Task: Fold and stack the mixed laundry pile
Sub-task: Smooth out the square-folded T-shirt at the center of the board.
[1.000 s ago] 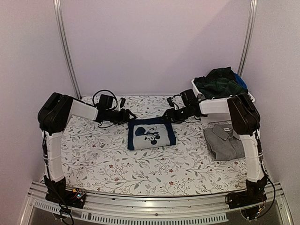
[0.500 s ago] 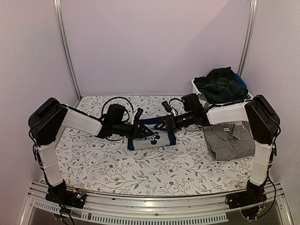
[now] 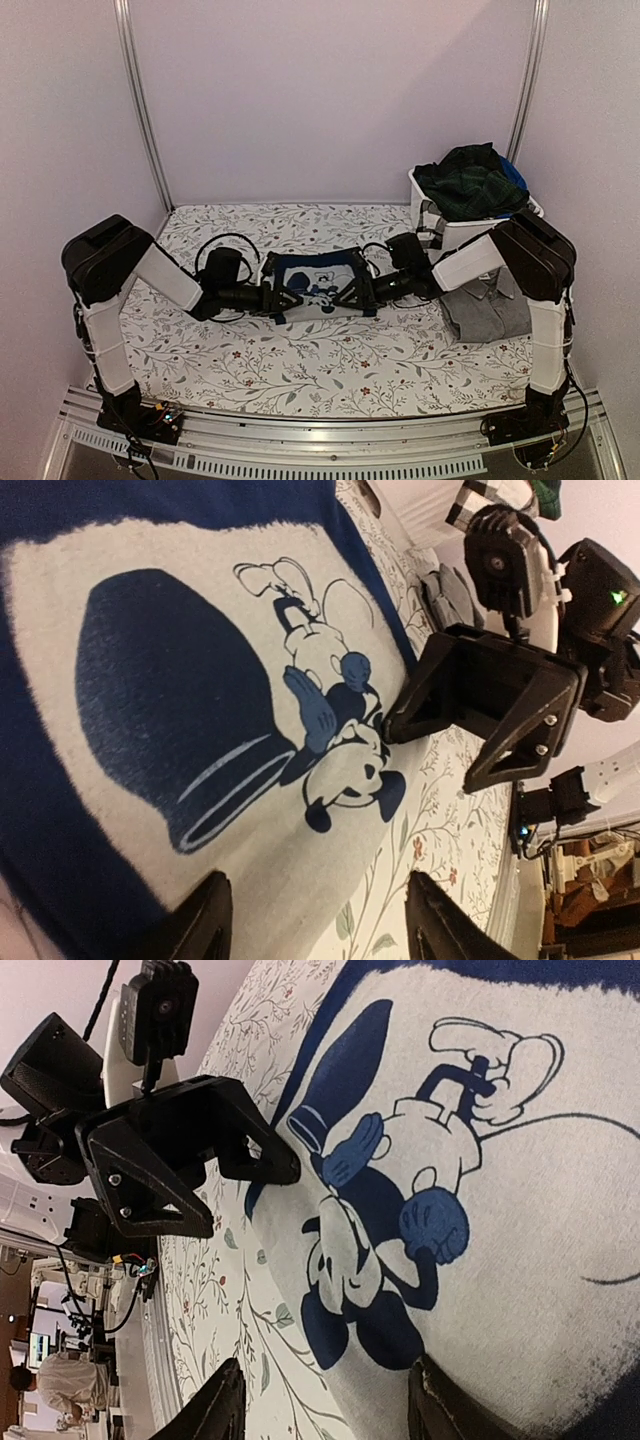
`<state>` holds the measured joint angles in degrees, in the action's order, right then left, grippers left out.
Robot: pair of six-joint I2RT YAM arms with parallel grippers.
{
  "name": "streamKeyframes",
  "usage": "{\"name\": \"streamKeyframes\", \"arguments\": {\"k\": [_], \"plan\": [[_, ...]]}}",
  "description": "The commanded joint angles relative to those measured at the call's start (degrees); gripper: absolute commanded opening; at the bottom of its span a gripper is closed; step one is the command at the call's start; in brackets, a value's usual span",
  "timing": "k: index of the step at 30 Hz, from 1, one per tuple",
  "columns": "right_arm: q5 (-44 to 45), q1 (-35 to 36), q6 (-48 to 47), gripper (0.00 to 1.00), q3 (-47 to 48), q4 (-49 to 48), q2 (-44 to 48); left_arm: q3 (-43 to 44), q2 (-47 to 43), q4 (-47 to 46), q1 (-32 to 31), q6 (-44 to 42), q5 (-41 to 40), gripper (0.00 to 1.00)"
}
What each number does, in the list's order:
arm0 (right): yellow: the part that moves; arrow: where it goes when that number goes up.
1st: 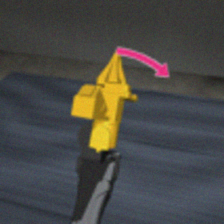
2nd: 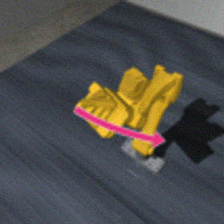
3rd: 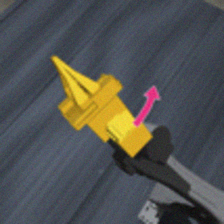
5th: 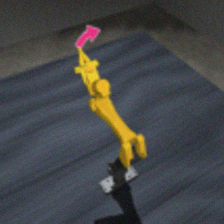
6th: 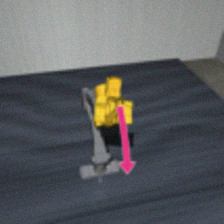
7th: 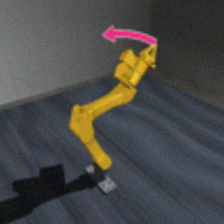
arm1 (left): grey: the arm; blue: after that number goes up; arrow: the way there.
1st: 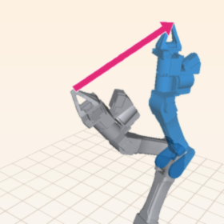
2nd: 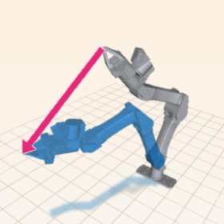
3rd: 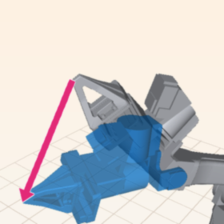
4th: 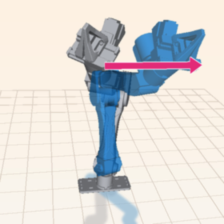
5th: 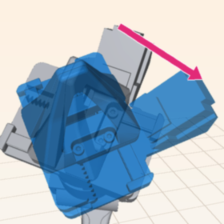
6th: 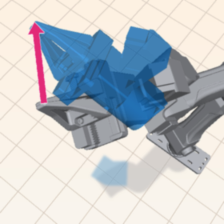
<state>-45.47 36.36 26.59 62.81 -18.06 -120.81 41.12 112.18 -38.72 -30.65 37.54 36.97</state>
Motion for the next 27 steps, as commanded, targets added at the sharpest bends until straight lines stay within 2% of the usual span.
{"name": "streamKeyframes", "arguments": {"k": [1,3,6,8,10,14,17,20,27], "plan": [[3.3,-0.1,0.7,0.55,-5.2,7.2,6.8,-2.6,-6.5,11.5,1.3,-4.4,-9.3,0.60],[3.7,-0.4,0.7,0.55,-6.1,8.4,11.9,-1.9,-11.8,16.0,0.3,-8.4,-14.7,0.60],[4.3,-1.5,1.5,0.55,-7.3,9.7,18.9,0.9,-18.9,24.0,-5.1,-17.7,-28.3,0.67],[5.0,-3.0,2.1,0.55,-8.2,10.4,23.0,2.5,-20.4,25.9,-10.0,-23.9,-36.0,0.72],[6.1,-4.7,2.5,0.55,-9.2,11.4,25.3,4.3,-20.2,26.3,-13.2,-30.5,-40.3,0.73],[7.5,-8.1,2.1,0.56,-10.7,14.1,28.4,9.5,-15.6,26.0,-18.5,-39.5,-43.5,0.72],[8.1,-9.4,2.0,0.56,-12.6,14.3,30.5,14.8,-9.5,26.9,-22.4,-45.5,-45.8,0.67],[8.1,-10.1,2.2,0.57,-14.3,14.3,32.2,22.1,-2.8,29.6,-25.7,-48.6,-47.4,0.59],[8.0,-10.4,3.2,0.57,-18.6,12.6,33.3,31.2,9.3,30.9,-30.9,-55.4,-51.4,0.57]]}}
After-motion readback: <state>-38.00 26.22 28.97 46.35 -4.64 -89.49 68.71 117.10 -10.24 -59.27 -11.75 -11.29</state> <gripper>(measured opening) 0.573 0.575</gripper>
